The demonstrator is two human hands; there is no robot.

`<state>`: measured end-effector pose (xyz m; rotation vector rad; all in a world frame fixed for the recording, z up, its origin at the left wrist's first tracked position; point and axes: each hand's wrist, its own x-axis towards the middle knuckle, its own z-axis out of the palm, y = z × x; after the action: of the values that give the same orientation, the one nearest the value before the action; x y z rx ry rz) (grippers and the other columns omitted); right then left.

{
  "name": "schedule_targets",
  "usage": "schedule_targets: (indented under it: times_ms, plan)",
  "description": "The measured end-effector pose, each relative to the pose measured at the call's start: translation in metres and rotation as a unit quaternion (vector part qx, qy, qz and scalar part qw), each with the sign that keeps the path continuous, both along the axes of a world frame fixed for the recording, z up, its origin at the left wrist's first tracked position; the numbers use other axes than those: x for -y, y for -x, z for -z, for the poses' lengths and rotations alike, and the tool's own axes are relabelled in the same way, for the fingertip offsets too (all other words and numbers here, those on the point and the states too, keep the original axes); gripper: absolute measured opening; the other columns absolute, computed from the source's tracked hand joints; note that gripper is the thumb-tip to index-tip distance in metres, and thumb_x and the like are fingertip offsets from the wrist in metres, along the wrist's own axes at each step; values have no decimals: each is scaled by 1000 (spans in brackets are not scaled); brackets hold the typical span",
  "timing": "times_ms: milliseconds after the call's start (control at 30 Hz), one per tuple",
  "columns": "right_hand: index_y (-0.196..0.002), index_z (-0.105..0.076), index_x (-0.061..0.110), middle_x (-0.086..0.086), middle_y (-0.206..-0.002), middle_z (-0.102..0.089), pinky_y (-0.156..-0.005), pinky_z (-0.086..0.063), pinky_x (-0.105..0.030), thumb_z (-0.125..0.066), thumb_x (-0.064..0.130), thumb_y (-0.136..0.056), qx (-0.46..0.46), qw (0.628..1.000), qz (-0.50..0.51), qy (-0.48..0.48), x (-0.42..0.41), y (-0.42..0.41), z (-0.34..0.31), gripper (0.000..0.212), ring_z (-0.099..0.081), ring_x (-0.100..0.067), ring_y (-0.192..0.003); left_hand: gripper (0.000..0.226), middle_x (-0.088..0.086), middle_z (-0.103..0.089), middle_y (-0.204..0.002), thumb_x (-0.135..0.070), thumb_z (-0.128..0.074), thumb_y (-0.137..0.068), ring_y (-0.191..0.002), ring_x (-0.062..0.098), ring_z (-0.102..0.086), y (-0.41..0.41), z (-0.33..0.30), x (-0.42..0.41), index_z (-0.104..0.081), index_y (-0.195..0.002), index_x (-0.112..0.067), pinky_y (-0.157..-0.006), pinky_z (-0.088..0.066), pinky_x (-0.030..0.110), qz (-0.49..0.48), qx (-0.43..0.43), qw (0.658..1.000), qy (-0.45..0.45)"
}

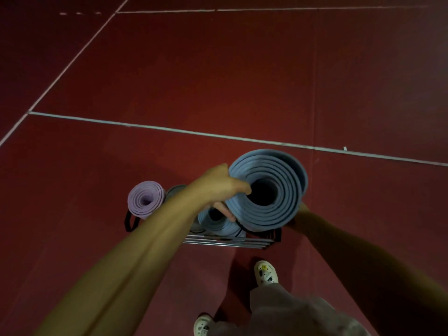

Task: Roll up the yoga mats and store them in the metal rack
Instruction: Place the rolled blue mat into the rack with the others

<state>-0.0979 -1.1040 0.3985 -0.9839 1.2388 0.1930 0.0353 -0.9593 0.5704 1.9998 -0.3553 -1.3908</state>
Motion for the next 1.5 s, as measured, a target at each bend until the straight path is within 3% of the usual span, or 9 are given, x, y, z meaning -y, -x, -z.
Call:
schedule_targets:
  times_ms: [200,367,500,700,867,1033,1100,1267,1500]
  plan:
    - [-106,-55,9,-12,-105,-61,-91,-50,-47,-44,38,-97,-20,999,-35,2,-8,-20,-8,33,-59,-33,-104,40,16,-66,-102,-10,-65,-83,-81,30,-69,-17,-3,-5,-53,-121,-10,-54,-58,37,-7,22,999,-26]
    - [-77,-51,8,-8,-65,-52,-49,-44,-30,-43,28,-98,-53,995,-78,-33,-6,0,33,30,-54,-20,-48,33,16,-65,-90,-7,-65,-80,-67,25,-68,-8,26,3,-56,-112,-8,-46,-55,33,67,43,993,-82]
    - [-87,-57,15,-7,-91,-63,-59,-57,-28,-46,15,-97,-27,997,-77,-14,8,17,83,15,-65,-15,-70,41,11,-67,-90,-14,-69,-75,-66,20,-69,-2,59,17,-57,-114,-10,-47,-54,30,63,48,994,-80]
    - [-68,-50,9,-5,-53,-54,-40,-44,-22,-45,9,-98,-35,999,-41,2,2,5,13,30,-53,-12,-40,55,8,-63,-100,-15,-68,-77,-75,21,-68,3,95,21,-45,-126,-10,-48,-56,31,28,30,995,-92]
    - [-74,-54,4,-10,-67,-52,-60,-48,-33,-41,21,-102,-11,998,28,-53,-2,6,-5,35,-48,-21,-59,48,10,-66,-97,-14,-70,-73,-75,24,-69,4,108,28,-53,-118,-13,-49,-57,36,15,16,996,-89]
    - [-128,-50,-4,-12,-104,-62,-56,-46,-14,-44,5,-98,11,995,-23,99,30,11,-9,32,-51,-9,-70,29,14,-68,-98,-8,-66,-79,-80,28,-69,-5,87,46,-61,-108,-8,-54,-58,38,-24,-23,998,-51]
    - [-128,-51,0,-14,-120,-59,-65,-46,-19,-43,11,-100,35,992,-24,115,35,7,-16,32,-54,-12,-81,35,13,-67,-102,-10,-68,-77,-82,27,-69,-6,86,43,-60,-111,-10,-54,-57,37,-33,-28,998,-52]
    - [-88,-60,14,-7,-81,-59,-61,-46,-29,-35,48,-98,28,997,-64,-8,19,-17,-41,43,-54,-13,-65,23,7,-67,-90,-7,-62,-82,-74,20,-68,-6,101,28,-61,-102,-18,-52,-57,32,-22,-15,997,-71]
    - [-121,-58,28,5,-119,-61,-95,-48,-37,-51,68,-77,136,975,-137,111,38,-34,-32,59,-58,-11,-105,32,7,-67,-99,-12,-63,-79,-86,25,-67,-24,133,39,-61,-110,-17,-59,-59,42,-33,8,998,-50]
